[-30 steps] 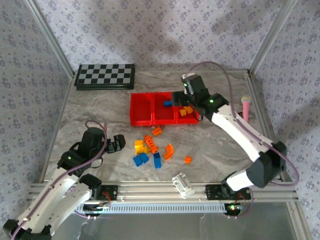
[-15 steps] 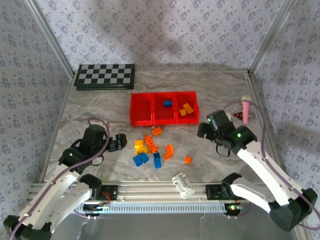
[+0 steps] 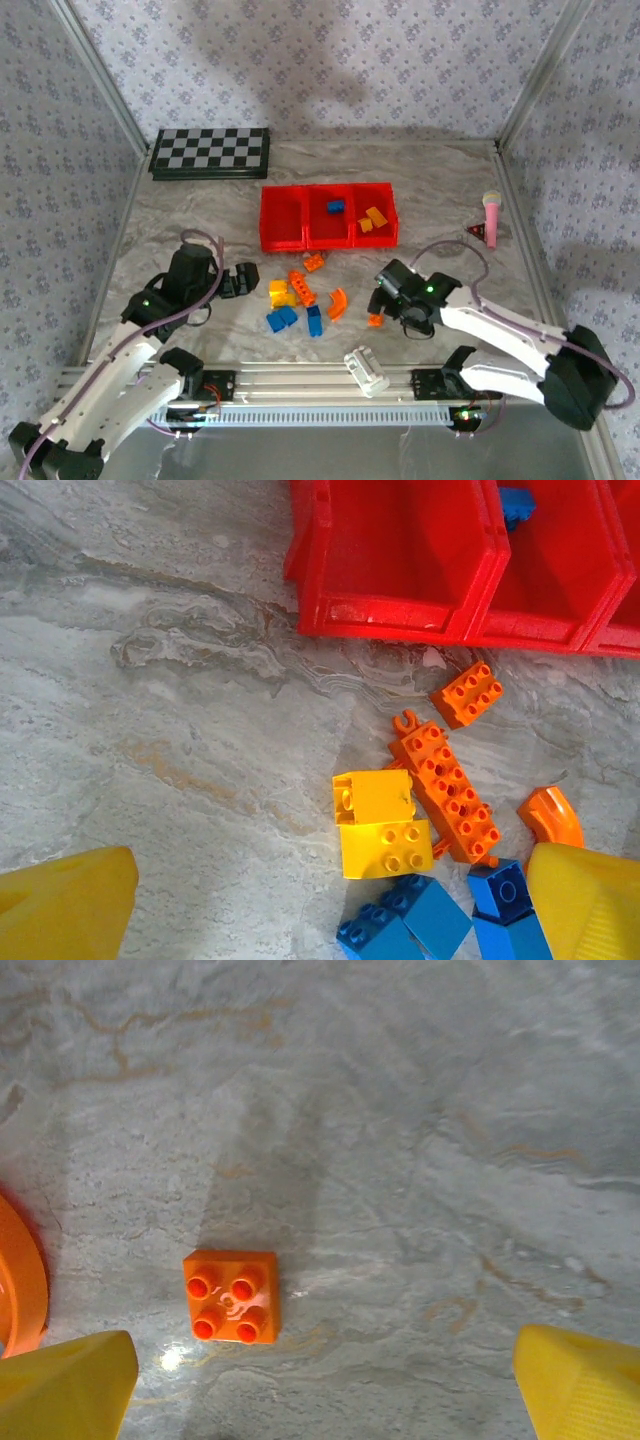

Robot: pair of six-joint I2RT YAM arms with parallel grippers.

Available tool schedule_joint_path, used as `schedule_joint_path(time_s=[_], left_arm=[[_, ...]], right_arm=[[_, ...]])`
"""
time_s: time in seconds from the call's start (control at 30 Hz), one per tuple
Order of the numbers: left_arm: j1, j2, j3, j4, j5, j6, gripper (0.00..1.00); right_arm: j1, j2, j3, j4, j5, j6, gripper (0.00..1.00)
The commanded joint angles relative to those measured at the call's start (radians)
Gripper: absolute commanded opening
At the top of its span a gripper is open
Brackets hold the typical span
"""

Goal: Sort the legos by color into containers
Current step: Pick up the lego from the bottom-center of the table.

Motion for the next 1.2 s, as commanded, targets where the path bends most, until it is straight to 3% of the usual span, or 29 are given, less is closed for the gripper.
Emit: schedule_joint_path(time_s=[0.0,0.33,0.57,0.87,1.17], left_arm=[[0.011,0.019,-0.005,0.030,0.034,0.025,1.00],[0.021,-0.025,-0.015,0.033,0.049,0.015,1.00],[0.024,-0.034,-0.018,0.035,0.062,0.006,1.00],[0.026,-0.044,-0.020,0.034,0.063,0.003,1.00],[0.027,-0.049,0.004,0.006,0.048,0.003,1.00]], right_arm=[[0.032,0.081,0.061,0.042,0.025,0.048,0.96],[0.068,0.333,0.185,0.036,0.024,-0.008,0.83],[0.094,0.444,0.208,0.020,0.049,0.038,0.74],[0.114,0.469,0.180,0.011,0.081,0.082,0.59],[0.125,0.453,0.093,0.032,0.075,0.122,0.50]])
